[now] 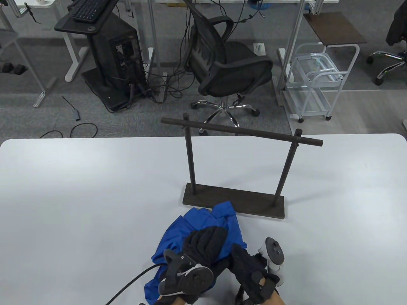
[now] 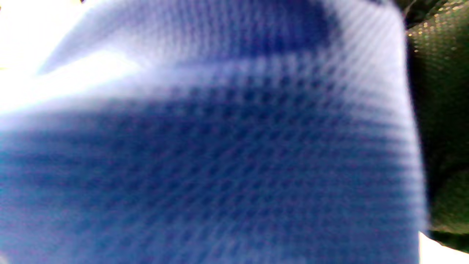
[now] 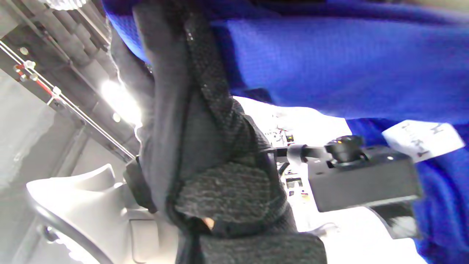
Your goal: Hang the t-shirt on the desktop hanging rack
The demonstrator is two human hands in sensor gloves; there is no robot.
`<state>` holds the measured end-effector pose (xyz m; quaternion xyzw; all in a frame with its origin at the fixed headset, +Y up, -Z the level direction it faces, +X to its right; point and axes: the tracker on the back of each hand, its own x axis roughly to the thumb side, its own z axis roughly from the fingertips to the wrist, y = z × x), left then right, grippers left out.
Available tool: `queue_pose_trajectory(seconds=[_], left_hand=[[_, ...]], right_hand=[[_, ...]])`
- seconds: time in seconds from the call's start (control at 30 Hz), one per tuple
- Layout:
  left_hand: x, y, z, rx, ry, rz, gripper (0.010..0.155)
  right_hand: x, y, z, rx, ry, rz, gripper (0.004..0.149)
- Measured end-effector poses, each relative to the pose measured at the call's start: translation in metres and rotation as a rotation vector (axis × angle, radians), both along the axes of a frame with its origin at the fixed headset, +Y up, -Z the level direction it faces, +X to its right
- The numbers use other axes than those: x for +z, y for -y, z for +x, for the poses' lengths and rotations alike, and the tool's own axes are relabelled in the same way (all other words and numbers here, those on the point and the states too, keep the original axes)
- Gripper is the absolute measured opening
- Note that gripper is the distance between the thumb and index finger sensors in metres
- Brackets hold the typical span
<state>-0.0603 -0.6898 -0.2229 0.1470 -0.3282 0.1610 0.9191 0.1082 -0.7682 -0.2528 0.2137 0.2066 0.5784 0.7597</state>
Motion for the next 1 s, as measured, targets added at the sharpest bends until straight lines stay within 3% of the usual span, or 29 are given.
queue_pose_trajectory(seconds=[0.57, 1.0], left_hand=[[-0.005, 0.001, -0.005, -0.048, 0.009, -0.011, 0.085], [-0.024, 0.008, -0.041, -0.003, -0.094, -0.078, 0.084]], right_hand=[[-0.004, 0.008, 0.008, -0.099, 0.084, -0.062, 0.066], [-0.006, 0.009, 0.020, -0.152, 0.143, -0.074, 0.068]])
